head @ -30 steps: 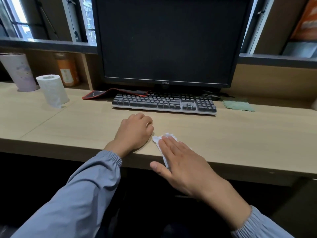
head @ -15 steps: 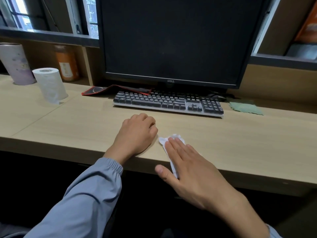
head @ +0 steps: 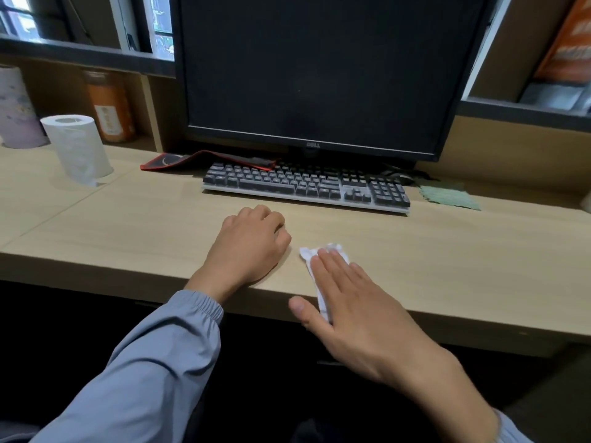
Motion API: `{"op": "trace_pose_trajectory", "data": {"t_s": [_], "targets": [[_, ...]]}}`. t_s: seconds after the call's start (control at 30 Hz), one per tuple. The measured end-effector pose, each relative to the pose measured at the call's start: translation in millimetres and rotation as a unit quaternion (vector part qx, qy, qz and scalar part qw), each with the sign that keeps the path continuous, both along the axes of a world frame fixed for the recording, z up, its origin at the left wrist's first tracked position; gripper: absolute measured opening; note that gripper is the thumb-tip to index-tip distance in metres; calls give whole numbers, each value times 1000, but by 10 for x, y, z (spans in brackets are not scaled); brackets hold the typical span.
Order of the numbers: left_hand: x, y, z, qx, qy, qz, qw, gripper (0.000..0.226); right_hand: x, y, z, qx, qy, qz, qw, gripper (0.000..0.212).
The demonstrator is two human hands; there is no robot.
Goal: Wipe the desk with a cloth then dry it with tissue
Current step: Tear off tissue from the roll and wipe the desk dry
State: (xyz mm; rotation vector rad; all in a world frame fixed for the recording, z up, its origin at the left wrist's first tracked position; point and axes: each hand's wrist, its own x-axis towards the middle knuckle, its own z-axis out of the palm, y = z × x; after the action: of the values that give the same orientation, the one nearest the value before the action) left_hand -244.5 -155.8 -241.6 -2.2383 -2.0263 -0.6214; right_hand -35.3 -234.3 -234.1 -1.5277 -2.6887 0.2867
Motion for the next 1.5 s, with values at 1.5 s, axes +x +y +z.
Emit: {"op": "trace_pose_trajectory", "data": {"t_s": [1.5], "targets": [[-26,18,1,-17,14,-6,1000,39,-345,1418,230,-45,-49,-11,998,67]]}}
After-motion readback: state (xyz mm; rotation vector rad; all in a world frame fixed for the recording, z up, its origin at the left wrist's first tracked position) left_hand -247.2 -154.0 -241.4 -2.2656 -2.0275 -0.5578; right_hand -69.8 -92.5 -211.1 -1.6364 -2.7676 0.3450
